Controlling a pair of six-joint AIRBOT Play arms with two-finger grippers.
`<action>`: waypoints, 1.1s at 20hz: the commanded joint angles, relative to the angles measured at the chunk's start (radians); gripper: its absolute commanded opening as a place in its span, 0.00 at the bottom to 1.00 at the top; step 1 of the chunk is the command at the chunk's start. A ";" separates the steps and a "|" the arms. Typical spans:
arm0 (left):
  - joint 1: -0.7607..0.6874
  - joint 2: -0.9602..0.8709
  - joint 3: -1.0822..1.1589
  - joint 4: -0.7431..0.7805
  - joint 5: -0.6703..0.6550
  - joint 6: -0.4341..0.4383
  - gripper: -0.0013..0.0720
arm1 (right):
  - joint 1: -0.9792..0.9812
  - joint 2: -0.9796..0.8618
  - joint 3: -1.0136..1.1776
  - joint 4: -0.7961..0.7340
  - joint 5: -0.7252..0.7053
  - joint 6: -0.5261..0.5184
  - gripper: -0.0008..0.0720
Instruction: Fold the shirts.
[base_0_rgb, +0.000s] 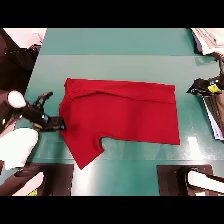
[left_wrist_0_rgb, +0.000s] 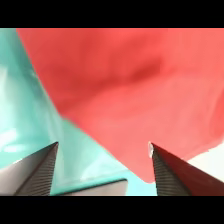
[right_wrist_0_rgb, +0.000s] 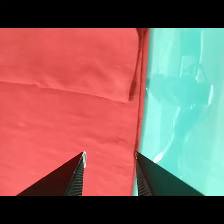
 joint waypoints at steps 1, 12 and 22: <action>0.000 0.142 -0.159 -0.059 0.040 -0.068 0.92 | -0.005 0.000 0.000 0.067 -0.013 -0.027 0.52; 0.000 0.140 -0.322 -0.164 0.217 -0.072 0.92 | -0.005 0.000 0.000 0.069 -0.011 -0.031 0.52; 0.000 0.140 -0.316 -0.301 0.310 -0.011 0.06 | -0.019 0.005 -0.014 0.060 0.084 -0.051 0.52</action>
